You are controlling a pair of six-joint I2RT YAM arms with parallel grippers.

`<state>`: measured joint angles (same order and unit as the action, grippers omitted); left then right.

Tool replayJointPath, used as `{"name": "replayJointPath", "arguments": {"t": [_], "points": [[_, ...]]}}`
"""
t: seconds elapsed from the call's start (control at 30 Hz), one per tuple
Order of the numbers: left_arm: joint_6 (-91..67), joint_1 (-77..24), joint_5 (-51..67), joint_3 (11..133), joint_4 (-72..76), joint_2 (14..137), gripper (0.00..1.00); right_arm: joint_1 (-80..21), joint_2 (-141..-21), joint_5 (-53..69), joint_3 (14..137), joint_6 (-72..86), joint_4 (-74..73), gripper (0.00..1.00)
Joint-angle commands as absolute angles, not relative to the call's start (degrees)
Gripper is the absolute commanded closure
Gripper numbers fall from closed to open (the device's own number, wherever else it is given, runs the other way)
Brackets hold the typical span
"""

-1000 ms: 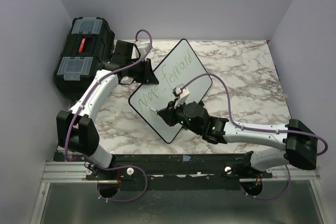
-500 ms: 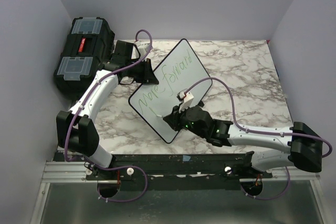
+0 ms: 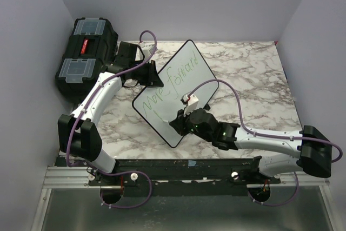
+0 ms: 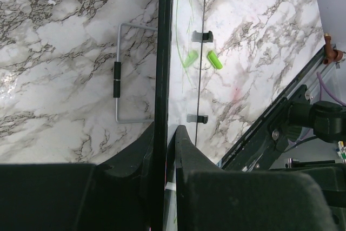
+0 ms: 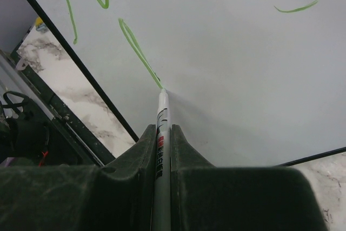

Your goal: Write a sentence on the whiteboard

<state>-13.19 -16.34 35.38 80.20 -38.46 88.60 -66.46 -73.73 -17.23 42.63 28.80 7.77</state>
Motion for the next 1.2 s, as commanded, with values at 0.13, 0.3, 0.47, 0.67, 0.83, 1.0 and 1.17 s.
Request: {"name": "replayJointPath", "arguments": {"t": [0.13,0.3,0.47,0.67,0.83,1.0,1.17], "points": [[-7.04,-18.11,25.78,78.83,-40.78,88.59,1.00,-66.33,-78.54,-17.69,47.88,25.30,0.53,0.99],[-7.06,-18.11,25.66,78.92,-40.78,88.63,1.00,-66.42,-80.65,-18.81,49.90,24.52,0.35,0.99],[-7.02,-18.11,25.71,78.84,-40.85,88.58,1.00,-66.35,-82.28,-22.30,51.76,25.98,0.13,0.99],[-6.94,-18.11,25.66,78.84,-40.87,88.59,1.00,-66.33,-83.70,-28.69,53.83,28.34,-4.67,0.99],[-6.95,-18.11,25.66,78.84,-40.86,88.58,1.00,-66.28,-84.33,-31.58,53.84,29.99,-7.70,0.99],[-6.97,-18.11,25.58,78.84,-40.83,88.38,1.00,-66.35,-84.57,-30.67,52.67,32.09,-9.65,0.99],[-7.05,-18.11,25.55,78.75,-40.79,88.24,1.00,-66.33,-83.70,-26.32,50.88,32.67,-9.56,1.00]]}}
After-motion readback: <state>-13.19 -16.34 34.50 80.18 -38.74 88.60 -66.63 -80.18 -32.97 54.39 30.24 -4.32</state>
